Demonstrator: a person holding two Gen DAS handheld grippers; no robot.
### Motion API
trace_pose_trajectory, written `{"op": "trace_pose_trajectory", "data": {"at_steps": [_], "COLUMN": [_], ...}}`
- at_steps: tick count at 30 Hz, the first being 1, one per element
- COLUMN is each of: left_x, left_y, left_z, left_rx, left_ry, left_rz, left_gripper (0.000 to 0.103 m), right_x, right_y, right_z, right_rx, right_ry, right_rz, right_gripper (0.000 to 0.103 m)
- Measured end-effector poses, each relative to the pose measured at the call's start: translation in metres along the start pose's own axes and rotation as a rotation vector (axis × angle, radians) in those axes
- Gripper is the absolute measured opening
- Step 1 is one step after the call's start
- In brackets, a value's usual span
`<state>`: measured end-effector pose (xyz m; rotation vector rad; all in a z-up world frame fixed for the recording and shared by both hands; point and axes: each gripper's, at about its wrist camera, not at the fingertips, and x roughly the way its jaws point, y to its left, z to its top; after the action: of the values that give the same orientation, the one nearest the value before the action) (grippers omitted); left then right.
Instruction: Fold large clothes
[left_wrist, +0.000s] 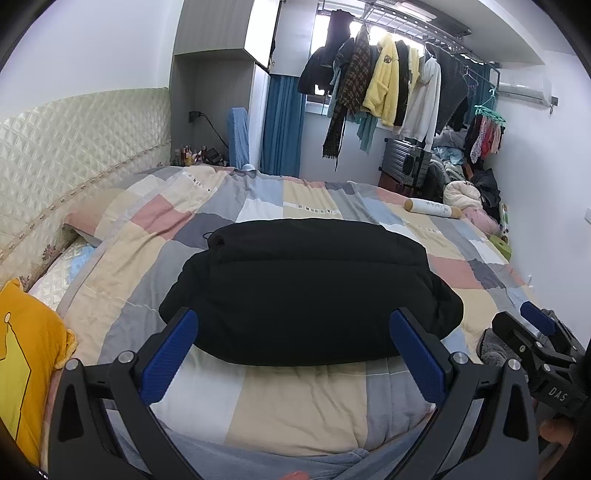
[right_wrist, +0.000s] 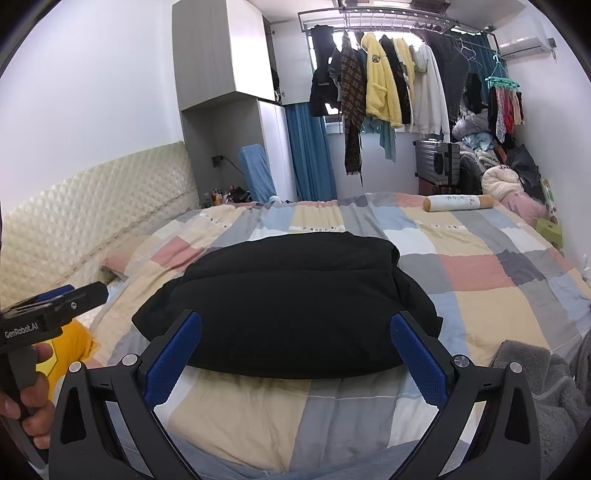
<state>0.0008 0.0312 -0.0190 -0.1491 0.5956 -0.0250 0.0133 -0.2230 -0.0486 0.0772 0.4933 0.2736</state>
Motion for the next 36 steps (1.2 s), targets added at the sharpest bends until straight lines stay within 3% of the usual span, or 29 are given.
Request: {"op": "trace_pose_trajectory", "data": {"at_steps": [36], "left_x": [0.0008], "left_y": [0.0027], "left_z": [-0.0003], "left_rx": [-0.015], "left_ry": [0.002], "left_rz": [-0.010], "left_gripper": [0.103], "right_x": [-0.0010], "right_y": [-0.0002], "right_z": [-0.0010], "right_rx": [-0.005], "right_ry": [-0.001], "right_rz": [-0.004], "right_gripper": [0.103]}}
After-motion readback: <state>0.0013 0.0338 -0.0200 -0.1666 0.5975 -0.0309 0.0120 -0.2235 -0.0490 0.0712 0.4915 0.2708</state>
